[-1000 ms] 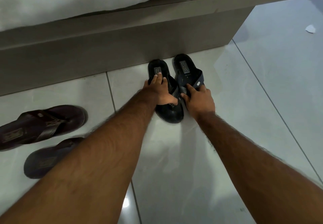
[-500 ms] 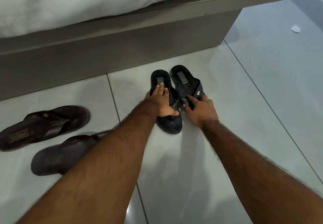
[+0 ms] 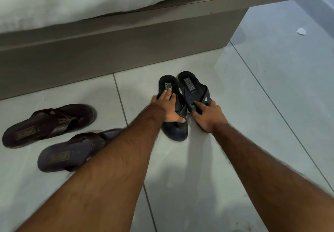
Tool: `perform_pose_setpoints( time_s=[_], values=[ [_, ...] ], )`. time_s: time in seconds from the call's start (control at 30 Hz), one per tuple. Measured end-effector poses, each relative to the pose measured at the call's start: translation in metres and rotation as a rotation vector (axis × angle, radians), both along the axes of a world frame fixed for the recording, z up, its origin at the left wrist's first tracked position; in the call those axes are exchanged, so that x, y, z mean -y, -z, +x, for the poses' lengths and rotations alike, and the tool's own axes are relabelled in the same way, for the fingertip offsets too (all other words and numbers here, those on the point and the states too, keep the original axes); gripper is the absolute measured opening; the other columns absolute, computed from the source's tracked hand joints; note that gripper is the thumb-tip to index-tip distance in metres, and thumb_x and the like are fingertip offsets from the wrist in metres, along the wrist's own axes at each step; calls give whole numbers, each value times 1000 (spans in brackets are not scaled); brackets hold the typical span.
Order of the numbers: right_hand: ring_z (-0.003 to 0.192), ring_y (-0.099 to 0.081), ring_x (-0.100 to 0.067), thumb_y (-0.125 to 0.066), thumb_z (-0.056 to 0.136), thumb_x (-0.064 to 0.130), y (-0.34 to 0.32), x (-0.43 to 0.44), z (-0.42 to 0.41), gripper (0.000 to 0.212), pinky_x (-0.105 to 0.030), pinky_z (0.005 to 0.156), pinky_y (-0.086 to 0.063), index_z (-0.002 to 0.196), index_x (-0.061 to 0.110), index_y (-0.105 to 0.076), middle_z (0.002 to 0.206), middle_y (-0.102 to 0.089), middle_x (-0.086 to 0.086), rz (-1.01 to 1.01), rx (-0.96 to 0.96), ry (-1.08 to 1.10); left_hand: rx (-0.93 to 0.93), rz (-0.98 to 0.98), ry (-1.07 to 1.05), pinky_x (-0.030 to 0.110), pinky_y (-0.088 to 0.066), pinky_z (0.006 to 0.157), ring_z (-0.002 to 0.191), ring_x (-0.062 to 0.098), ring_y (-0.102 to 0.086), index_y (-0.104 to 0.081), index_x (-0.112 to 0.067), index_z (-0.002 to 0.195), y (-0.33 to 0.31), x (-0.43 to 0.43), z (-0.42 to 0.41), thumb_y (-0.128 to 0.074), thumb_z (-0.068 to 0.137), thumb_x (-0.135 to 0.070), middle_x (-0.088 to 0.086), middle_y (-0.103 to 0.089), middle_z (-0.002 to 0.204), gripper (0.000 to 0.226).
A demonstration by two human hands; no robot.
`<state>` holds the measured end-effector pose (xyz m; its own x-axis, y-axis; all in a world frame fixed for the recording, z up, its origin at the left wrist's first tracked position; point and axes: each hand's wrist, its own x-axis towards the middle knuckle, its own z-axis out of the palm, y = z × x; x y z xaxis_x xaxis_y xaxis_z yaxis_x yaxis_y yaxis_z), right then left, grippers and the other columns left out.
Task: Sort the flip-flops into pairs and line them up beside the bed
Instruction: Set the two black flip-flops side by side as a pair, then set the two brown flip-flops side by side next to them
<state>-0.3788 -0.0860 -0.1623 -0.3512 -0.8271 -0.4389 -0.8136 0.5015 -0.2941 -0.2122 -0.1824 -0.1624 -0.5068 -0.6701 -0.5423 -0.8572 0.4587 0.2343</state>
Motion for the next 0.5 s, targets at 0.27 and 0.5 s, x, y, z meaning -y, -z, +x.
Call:
perform_pose_setpoints(
  time_s=[0.27, 0.5],
  values=[
    [112, -48, -37, -40, 95, 47, -28, 16, 50, 59, -47, 91, -47, 146, 18, -45, 126, -52, -19, -415, -337, -373, -449, -378, -514, 45, -8, 128, 156, 24, -13, -34, -10, 153, 2, -32, 86, -45, 90, -69, 9, -21, 167, 87],
    [147, -29, -30, -39, 103, 27, -14, 57, 192, 53, -45, 114, -34, 155, 18, -33, 160, -33, -11, -362, -43, -872, -276, -647, -956, 49, -17, 126, 152, 35, -24, -41, -2, 146, 7, -68, 218, -43, 100, -50, 20, -28, 162, 67]
  ],
)
